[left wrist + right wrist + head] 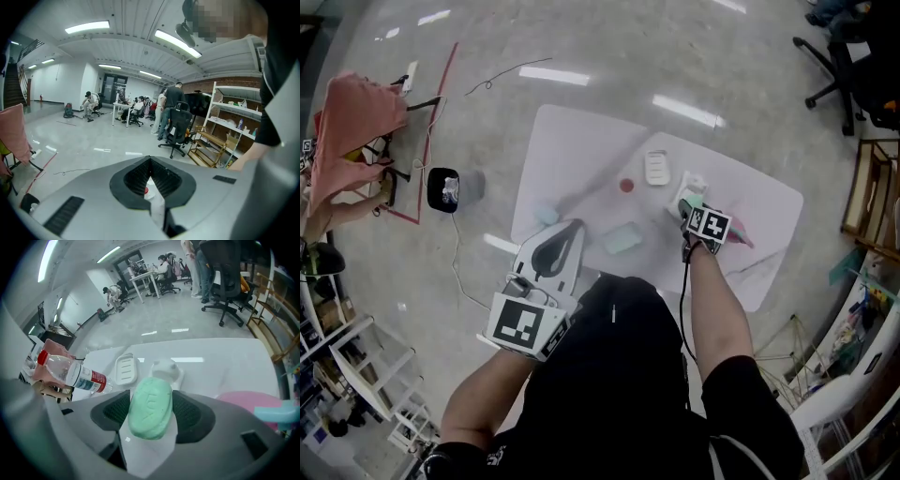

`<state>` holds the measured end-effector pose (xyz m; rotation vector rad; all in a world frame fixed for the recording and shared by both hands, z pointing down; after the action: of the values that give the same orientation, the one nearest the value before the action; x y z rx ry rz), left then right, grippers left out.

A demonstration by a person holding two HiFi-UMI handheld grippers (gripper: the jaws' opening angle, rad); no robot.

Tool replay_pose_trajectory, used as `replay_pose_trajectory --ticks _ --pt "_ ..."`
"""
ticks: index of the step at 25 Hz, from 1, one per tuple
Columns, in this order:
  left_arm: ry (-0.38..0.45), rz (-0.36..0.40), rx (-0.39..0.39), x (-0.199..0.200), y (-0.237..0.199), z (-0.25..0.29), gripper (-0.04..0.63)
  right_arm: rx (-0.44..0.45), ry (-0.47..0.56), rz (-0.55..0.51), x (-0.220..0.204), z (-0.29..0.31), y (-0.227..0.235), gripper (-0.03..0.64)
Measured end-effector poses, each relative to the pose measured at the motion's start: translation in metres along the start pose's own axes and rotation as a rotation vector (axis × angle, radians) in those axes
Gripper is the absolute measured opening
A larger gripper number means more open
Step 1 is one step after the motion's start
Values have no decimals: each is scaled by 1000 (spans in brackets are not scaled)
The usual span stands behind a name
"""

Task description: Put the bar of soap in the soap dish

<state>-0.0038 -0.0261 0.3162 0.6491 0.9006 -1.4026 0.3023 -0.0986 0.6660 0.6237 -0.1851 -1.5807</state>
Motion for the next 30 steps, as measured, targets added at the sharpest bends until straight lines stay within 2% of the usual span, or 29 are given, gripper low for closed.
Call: replay_pose_trajectory --ticks 8,12,18,22,30 --pt "-43 -19 24 -10 -7 5 9 -23 -54 -4 5 18 4 293" --pt "-55 -28 33 -15 -10 6 9 -22 -43 10 7 22 5 293" --pt "-65 -42 40 -20 -12 7 8 -22 1 89 7 27 12 293" --pt "-81 -47 49 -23 -14 6 9 -51 23 68 9 25 10 293" --pt "-69 -48 46 -25 -16 -1 9 -47 23 23 3 14 6 264"
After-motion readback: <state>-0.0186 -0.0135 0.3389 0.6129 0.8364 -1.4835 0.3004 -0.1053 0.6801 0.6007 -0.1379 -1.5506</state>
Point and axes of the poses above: the fingertips, and each gripper's own axes: z forward along the fingers, y to its right, x out of its top, the point moved 7 cm from there along -z, backward along the fingers, and after that the axes turned 14 degrees about x, right-handed, at the moved point
